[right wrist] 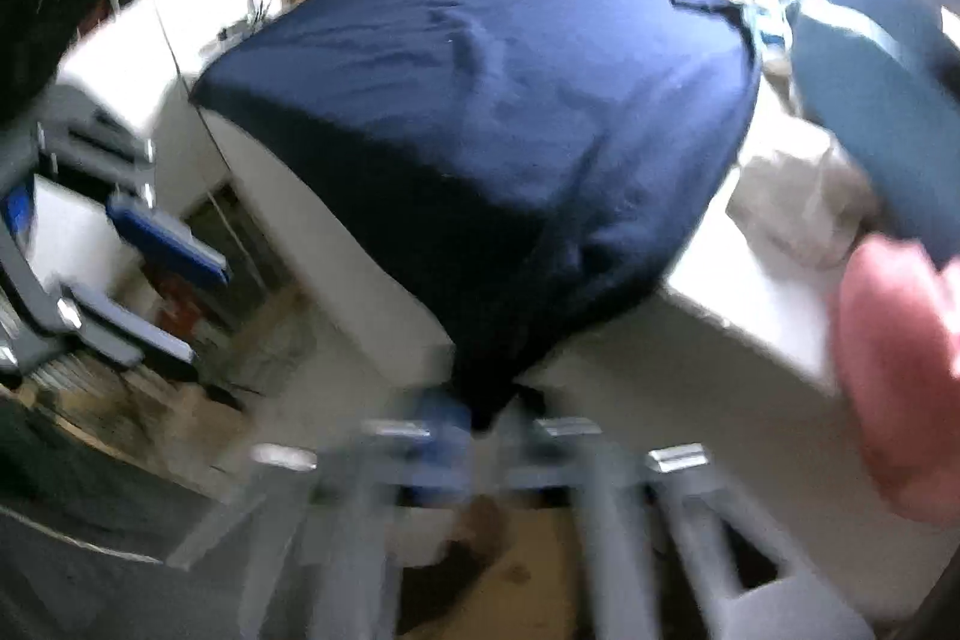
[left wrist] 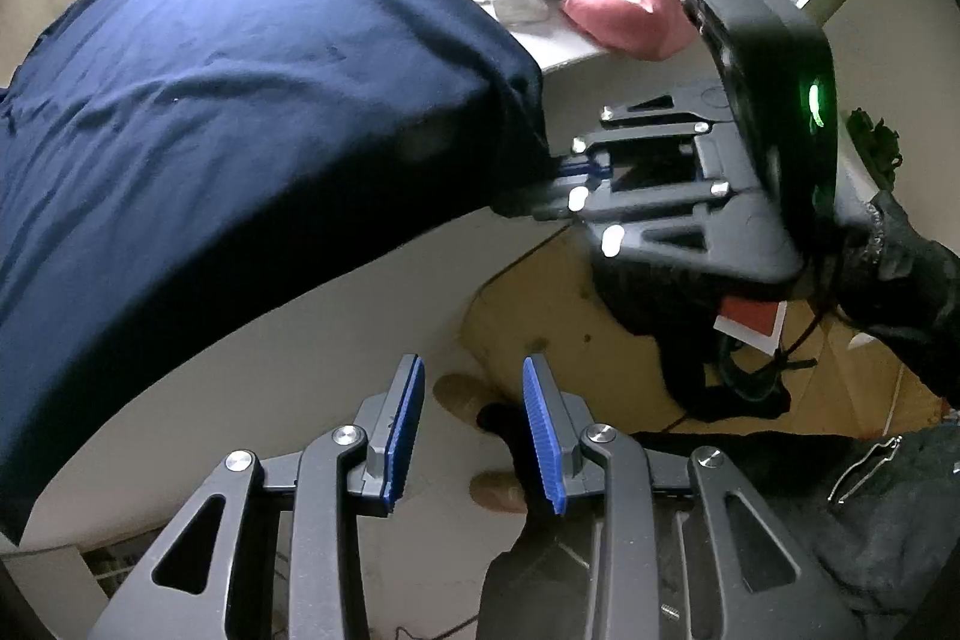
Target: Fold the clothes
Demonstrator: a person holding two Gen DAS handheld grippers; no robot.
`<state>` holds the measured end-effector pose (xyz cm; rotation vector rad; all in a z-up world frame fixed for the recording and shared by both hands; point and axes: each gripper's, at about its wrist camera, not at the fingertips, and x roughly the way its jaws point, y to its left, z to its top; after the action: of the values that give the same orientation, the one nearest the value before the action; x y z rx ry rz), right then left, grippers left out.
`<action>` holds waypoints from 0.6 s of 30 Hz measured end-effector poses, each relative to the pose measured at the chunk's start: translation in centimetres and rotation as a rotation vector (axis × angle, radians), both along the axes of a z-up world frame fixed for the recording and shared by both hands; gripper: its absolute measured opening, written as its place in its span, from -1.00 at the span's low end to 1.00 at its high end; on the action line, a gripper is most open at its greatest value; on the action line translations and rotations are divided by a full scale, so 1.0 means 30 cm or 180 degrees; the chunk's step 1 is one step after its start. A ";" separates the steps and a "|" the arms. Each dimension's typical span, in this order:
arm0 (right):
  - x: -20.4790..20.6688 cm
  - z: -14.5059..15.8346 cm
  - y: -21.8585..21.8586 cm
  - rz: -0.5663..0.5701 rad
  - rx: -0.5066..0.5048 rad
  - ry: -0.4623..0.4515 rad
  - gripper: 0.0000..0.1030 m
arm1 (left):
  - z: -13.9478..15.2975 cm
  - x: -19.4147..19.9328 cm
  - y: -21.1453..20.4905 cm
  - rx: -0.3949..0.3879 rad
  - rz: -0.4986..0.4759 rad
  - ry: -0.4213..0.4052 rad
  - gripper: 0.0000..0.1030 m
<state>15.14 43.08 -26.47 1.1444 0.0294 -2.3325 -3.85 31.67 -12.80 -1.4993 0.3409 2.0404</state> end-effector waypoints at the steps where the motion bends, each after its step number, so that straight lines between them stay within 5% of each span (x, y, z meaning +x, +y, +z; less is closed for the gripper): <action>1: 0.003 0.017 -0.022 -0.0001 -0.0158 -0.0019 -0.91 | 0.007 0.000 -0.007 0.0008 0.0012 0.0008 -0.37; 6: 0.064 0.129 0.090 -0.0102 -0.1019 -0.0271 -0.90 | 0.036 0.002 -0.031 0.0082 0.0024 0.0041 -0.36; 11: 0.029 -0.071 0.088 -0.0163 -0.0268 -0.1276 -0.78 | 0.029 0.001 -0.017 0.0095 -0.0032 0.0059 -0.31; 15: 0.042 -0.027 0.160 -0.0445 -0.0733 -0.1063 -0.48 | 0.026 0.003 0.013 0.0137 -0.0100 0.0079 -0.31; 18: -0.001 0.001 0.203 -0.0650 -0.0915 -0.0784 -0.44 | 0.014 0.004 0.034 0.0132 -0.0150 0.0054 -0.31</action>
<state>15.12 49.18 -26.43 1.3244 -0.5169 -2.2534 -3.72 32.69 -12.38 -1.4367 0.3356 2.0123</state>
